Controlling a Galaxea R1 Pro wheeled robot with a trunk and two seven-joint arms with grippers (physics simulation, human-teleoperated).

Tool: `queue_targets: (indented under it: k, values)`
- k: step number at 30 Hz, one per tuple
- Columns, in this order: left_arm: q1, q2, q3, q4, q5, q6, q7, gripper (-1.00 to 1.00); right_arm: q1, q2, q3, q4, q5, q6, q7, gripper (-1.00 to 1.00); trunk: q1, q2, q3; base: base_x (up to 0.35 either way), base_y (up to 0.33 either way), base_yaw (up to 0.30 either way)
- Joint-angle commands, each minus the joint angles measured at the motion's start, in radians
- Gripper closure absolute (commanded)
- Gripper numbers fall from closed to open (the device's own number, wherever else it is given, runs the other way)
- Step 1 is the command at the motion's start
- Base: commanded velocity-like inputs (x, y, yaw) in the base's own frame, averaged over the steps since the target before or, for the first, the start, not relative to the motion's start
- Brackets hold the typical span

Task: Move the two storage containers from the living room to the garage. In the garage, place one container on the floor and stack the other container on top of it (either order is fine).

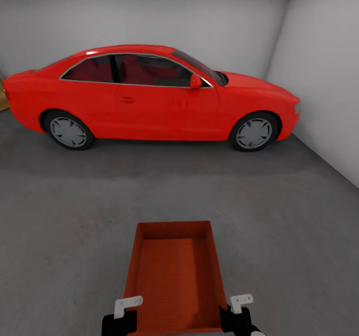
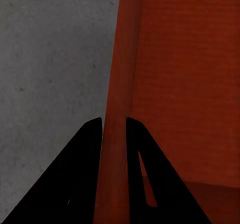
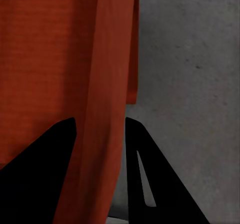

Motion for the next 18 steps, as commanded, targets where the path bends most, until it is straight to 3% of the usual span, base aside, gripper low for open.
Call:
queue_targets:
  k: [1,8,18]
  values:
    - [0.000,-0.001,-0.011,0.036,0.000,0.008,0.010,1.00,-0.001,0.017,-0.008,-0.003,0.006,-0.033,0.013,1.00,0.001,-0.002,-0.002,0.165,0.000,0.000]
    - [0.000,-0.001,-0.011,0.037,0.000,0.009,0.010,1.00,-0.001,0.017,-0.008,-0.003,0.006,-0.031,0.013,1.00,0.001,-0.002,-0.002,0.065,0.000,0.000]
    - [0.000,-0.001,-0.009,0.036,0.000,0.010,0.010,1.00,-0.001,0.017,-0.008,-0.003,0.006,-0.031,0.013,1.00,0.001,-0.002,-0.002,0.311,0.000,0.000]
